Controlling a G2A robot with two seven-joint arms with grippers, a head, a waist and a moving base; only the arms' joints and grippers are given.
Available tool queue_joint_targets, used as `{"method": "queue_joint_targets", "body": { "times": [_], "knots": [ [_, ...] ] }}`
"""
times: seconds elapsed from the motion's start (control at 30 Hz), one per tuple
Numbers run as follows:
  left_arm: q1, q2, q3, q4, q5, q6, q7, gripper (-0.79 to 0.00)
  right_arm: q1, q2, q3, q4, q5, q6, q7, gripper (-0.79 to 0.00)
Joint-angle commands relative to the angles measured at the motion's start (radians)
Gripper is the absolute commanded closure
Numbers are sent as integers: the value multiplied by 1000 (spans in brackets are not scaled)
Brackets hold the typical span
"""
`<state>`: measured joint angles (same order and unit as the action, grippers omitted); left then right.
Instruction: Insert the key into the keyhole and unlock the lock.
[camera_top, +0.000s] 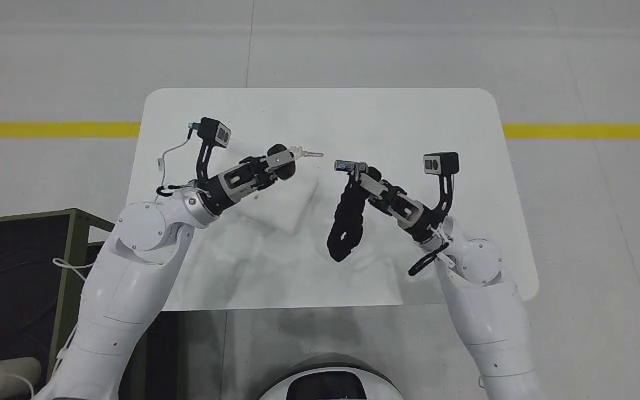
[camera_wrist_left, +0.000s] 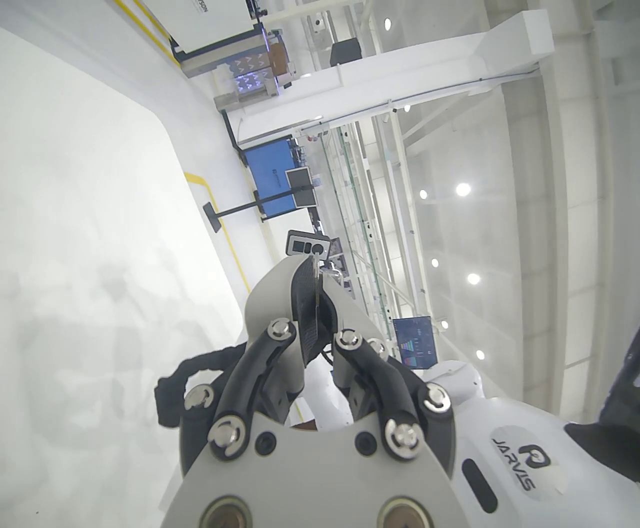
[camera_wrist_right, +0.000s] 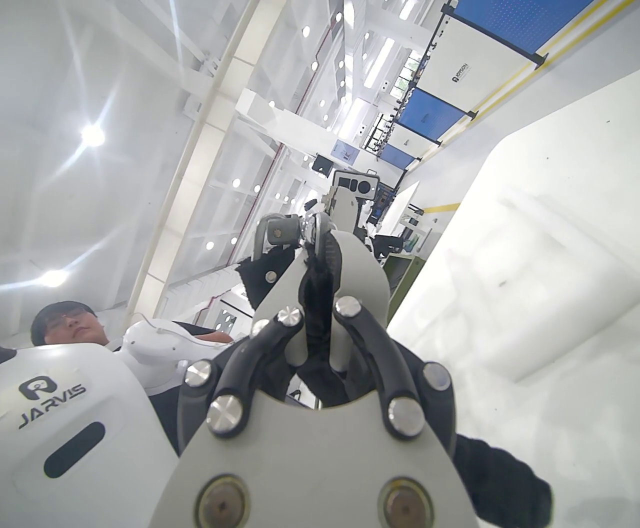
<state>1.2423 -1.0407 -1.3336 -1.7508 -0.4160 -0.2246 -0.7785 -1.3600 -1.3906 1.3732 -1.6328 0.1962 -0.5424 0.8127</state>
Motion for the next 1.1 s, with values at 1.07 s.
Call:
{"method": "queue_joint_targets", "body": {
  "times": [1.07],
  "knots": [
    [1, -28, 20, -21, 163, -35, 8, 0, -6, 35, -14, 14, -57, -21, -59, 0]
  ]
}}
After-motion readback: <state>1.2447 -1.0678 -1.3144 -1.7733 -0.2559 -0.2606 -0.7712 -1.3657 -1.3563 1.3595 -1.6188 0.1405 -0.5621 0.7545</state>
